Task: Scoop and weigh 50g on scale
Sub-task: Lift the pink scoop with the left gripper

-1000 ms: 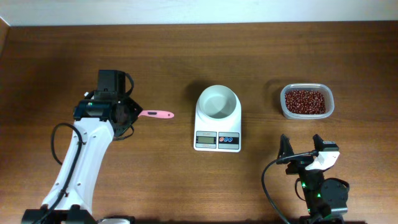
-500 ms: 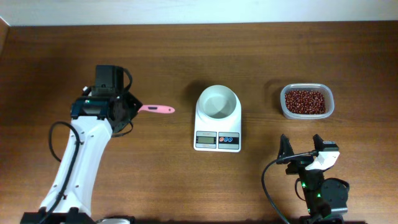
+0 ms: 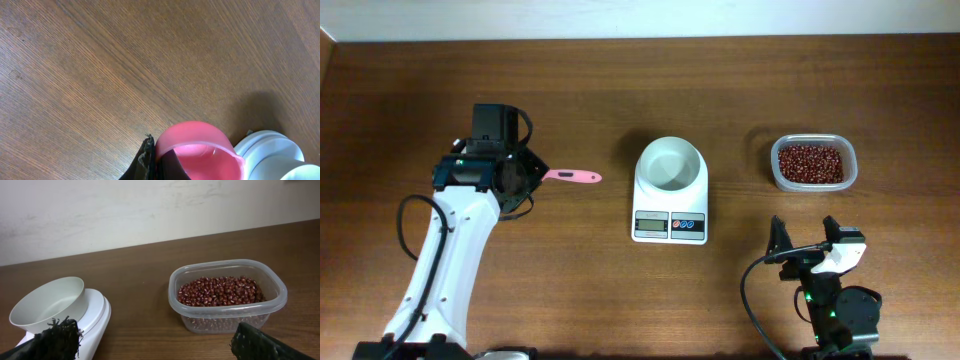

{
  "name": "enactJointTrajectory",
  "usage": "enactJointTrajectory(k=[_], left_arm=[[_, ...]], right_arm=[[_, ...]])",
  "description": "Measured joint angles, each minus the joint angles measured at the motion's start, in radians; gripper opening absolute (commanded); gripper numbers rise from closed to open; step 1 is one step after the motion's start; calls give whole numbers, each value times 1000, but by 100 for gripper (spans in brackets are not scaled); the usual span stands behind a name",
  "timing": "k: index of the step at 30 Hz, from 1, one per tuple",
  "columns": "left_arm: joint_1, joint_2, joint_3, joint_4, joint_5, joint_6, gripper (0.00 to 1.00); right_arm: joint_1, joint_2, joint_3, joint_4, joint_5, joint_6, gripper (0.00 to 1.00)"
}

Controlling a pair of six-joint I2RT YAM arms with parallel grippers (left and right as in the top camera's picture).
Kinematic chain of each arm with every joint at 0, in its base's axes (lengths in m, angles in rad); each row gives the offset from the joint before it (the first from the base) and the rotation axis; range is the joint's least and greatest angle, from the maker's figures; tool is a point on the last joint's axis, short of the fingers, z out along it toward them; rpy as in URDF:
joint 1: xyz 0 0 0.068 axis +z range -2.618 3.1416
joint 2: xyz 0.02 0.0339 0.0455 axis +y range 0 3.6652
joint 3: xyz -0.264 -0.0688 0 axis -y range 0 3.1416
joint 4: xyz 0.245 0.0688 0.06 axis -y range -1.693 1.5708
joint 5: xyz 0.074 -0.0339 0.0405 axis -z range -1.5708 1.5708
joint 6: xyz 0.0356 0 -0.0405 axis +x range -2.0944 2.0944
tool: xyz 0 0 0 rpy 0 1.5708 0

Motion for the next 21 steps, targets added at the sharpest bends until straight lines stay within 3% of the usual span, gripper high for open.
enactJointTrajectory(k=[21], left_arm=[[0, 0, 35, -22, 0, 52, 0]], right_arm=[[0, 0, 0, 0, 0, 1, 99]])
